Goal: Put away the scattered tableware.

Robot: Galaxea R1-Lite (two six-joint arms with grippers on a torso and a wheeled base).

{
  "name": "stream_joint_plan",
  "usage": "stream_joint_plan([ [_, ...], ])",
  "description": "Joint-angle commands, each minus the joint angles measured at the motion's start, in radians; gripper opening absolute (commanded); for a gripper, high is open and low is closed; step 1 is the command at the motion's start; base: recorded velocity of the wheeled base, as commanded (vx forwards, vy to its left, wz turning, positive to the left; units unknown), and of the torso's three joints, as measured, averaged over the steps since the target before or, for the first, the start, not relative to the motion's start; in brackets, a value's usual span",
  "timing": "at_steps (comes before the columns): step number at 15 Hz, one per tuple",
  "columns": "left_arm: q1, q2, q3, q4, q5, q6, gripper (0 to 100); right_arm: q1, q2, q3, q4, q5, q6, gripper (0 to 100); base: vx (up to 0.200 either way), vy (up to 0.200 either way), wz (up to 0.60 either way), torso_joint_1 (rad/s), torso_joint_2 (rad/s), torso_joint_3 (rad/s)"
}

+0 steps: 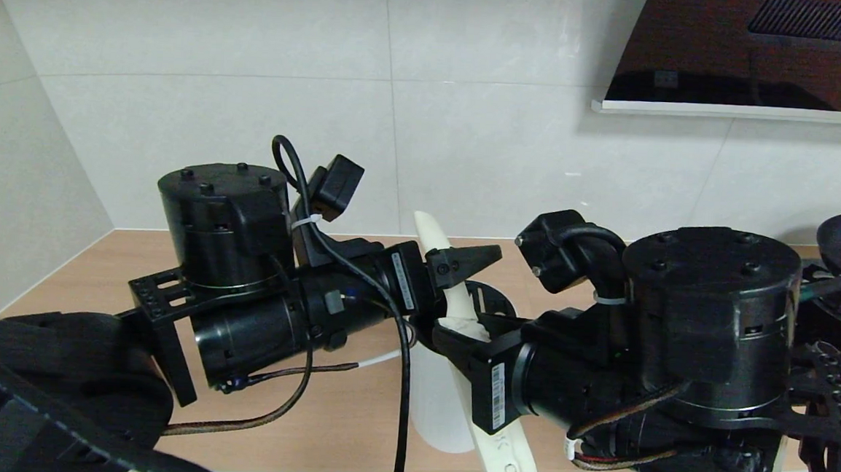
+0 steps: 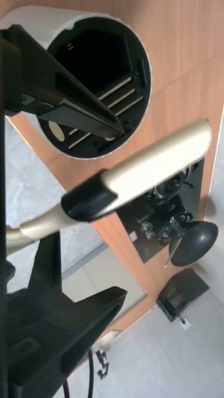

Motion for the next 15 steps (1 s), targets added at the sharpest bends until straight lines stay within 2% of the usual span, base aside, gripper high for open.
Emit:
stream_joint_plan([
  [1, -0.002, 0.003, 0.001, 0.0, 0.0, -0.001, 100, 0.002, -0.001, 0.002, -0.001, 0.0, 0.0, 0, 0.0, 0.0, 0.0, 0.0, 0.0, 0.0],
  [2, -0.002, 0.005, 0.001, 0.0, 0.002, -0.001, 0, 0.0, -0.001, 0.003, -0.001, 0.001, 0.0, 0, 0.0, 0.0, 0.0, 0.0, 0.0, 0.0],
  [15, -0.002, -0.011, 0.003, -0.002, 0.002, -0.001, 0, -0.003, 0.007, 0.003, -0.001, -0.003, 0.003, 0, 0.0, 0.0, 0.0, 0.0, 0.0, 0.0],
])
